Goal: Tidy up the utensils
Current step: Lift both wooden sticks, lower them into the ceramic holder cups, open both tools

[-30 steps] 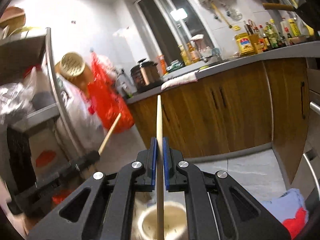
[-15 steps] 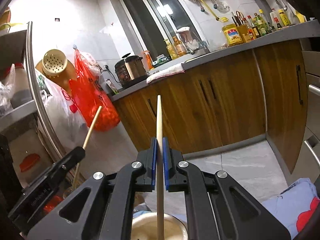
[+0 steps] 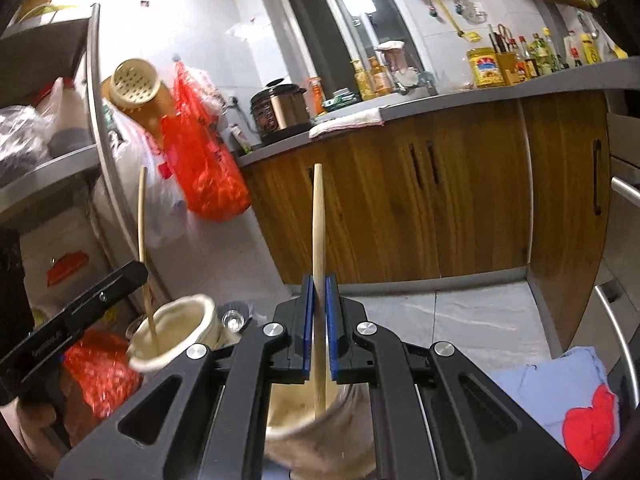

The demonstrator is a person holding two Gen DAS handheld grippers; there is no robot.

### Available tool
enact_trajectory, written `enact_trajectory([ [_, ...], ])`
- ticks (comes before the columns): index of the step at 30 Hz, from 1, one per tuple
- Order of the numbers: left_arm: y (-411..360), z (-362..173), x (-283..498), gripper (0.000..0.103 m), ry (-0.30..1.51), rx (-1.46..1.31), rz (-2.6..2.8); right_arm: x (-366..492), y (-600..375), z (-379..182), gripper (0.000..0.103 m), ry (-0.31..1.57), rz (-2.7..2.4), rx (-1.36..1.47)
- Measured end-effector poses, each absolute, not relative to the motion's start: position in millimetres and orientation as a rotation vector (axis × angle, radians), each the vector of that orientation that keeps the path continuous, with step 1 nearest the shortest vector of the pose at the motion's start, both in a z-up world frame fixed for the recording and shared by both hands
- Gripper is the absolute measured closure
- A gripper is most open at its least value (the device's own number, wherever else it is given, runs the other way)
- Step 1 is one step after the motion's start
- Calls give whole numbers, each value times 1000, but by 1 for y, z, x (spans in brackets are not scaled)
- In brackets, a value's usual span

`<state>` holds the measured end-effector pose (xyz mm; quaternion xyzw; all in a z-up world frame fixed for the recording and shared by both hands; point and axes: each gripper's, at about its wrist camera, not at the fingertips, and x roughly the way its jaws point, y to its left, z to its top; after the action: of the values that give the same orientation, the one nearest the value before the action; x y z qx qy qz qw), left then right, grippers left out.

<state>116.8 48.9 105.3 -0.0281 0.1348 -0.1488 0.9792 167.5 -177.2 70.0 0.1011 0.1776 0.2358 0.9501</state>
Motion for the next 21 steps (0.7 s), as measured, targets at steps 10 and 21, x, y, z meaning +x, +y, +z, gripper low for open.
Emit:
enact_trajectory([
  [10,39,92,115,98,334,22,-287,163,-174,67,97,434,508,165],
  [21,49,86,120,97,358,-2,-263,165,-164,69,96,445,500,151],
])
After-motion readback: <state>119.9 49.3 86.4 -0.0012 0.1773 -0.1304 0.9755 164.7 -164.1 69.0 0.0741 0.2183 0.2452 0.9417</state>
